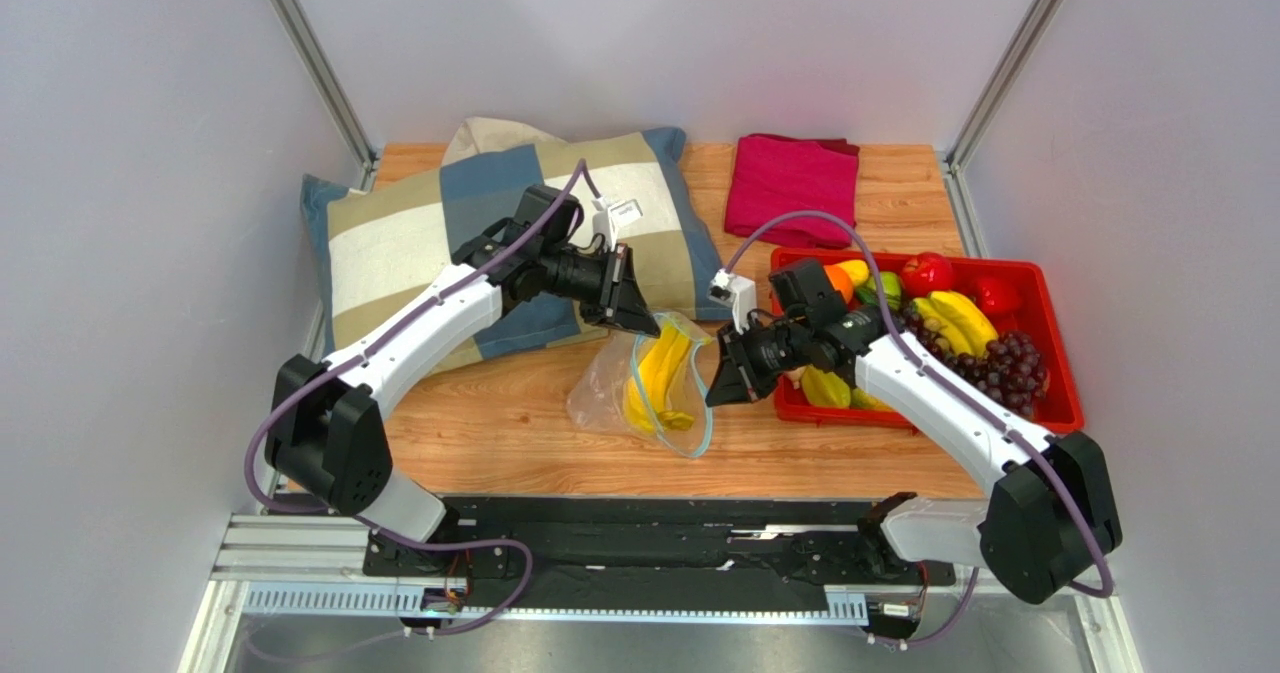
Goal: Place the food in the zip-top bag and seal the zipper
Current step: Adjust the zipper food storage bag at the center of the board.
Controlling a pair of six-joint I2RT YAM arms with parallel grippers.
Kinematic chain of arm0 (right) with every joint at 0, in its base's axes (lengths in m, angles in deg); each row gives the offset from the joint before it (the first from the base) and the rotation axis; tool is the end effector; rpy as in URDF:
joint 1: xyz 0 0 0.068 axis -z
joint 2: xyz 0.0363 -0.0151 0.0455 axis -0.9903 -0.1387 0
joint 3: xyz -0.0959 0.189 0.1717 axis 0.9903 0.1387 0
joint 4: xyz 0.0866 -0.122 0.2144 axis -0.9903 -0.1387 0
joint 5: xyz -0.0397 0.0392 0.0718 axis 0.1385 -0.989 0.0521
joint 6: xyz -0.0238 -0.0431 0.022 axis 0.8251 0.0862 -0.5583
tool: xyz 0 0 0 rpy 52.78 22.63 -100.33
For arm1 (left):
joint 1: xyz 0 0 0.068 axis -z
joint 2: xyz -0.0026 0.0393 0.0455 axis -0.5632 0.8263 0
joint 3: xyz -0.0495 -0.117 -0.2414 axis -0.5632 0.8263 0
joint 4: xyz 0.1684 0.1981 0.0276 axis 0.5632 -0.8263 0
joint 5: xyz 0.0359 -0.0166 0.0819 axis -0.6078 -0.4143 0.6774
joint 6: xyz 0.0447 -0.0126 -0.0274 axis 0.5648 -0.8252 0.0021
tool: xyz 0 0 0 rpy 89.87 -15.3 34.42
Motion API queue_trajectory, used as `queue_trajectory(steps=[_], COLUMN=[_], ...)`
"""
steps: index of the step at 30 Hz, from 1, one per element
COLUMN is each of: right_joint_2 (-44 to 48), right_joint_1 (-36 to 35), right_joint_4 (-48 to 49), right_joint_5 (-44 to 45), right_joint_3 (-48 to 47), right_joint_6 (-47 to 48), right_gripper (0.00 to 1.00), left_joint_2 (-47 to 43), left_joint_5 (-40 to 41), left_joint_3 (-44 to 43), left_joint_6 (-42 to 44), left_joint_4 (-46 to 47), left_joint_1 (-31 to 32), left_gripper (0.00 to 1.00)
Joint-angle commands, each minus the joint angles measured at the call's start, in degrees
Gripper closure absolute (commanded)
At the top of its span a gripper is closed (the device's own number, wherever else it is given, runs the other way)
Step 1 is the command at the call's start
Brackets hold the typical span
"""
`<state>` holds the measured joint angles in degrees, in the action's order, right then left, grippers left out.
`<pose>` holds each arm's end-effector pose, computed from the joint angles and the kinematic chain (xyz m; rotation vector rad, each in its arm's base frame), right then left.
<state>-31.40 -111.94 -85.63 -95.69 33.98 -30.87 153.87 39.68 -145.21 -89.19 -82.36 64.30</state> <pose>0.1987 0.1406 0.2470 -0.9287 2.4144 1.0857 0.2735 -0.1895 0.3000 0.4644 2.4551 -1.5206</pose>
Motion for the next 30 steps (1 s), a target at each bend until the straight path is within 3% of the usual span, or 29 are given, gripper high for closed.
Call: queue_trajectory(steps=[1, 7, 11, 15, 18, 21, 22, 23, 25, 26, 30], right_joint_2=[4.47, 13.18, 15.47, 15.83, 12.93, 9.15, 8.97, 9.40, 10.28, 10.98, 13.44], right_joint_1=[0.64, 0.73, 1.08, 1.08, 1.52, 2.14, 2.22, 2.14, 1.61, 1.26, -3.65], right_joint_4=[3.26, 3.62, 2.38, 6.51, 4.50, 2.74, 2.74, 3.43, 5.19, 6.76, 11.69], right_joint_5=[-3.38, -3.82, -5.84, -6.64, -2.87, -2.68, -2.42, -1.20, 0.65, 0.83, 5.04], right_joint_3=[-5.18, -7.81, -11.86, -10.20, -10.10, -11.59, -11.60, -11.25, -8.79, -7.83, -3.78], right_joint_6=[-7.55, -13.27, -18.44, -26.46, -22.45, -21.28, -21.89, -22.59, -26.89, -28.12, -33.05], right_gripper=[1.00, 1.00, 1.00, 1.00, 1.00, 0.98, 0.84, 0.39, 0.15, 0.09, 0.05], left_joint_2=[-6.76, -11.78, -9.94, -8.11, -3.90, -2.03, -2.03, -2.03, -1.94, -1.85, -0.89], left_joint_5=[4.00, 8.66, 12.35, 16.48, 16.84, 11.58, 8.09, 6.83, 5.42, 5.15, 5.59], left_joint_3=[-3.46, -6.87, -15.23, -18.66, -20.60, -18.50, -16.41, -15.52, -14.02, -13.93, -15.76], left_joint_6=[6.45, 10.05, 14.36, 19.90, 23.33, 20.01, 18.86, 16.50, 14.29, 12.80, 10.86], left_joint_4=[-6.65, -12.45, -25.78, -32.84, -38.38, -36.38, -33.50, -32.08, -28.83, -28.11, -27.05], left_joint_1=[-0.66, -0.75, -0.67, -0.58, -0.67, -0.67, -0.67, -0.67, -0.75, -0.84, -0.93], left_gripper=[0.92, 1.00, 1.00, 1.00, 1.00, 1.00, 1.00, 1.00, 1.00, 1.00, 1.00])
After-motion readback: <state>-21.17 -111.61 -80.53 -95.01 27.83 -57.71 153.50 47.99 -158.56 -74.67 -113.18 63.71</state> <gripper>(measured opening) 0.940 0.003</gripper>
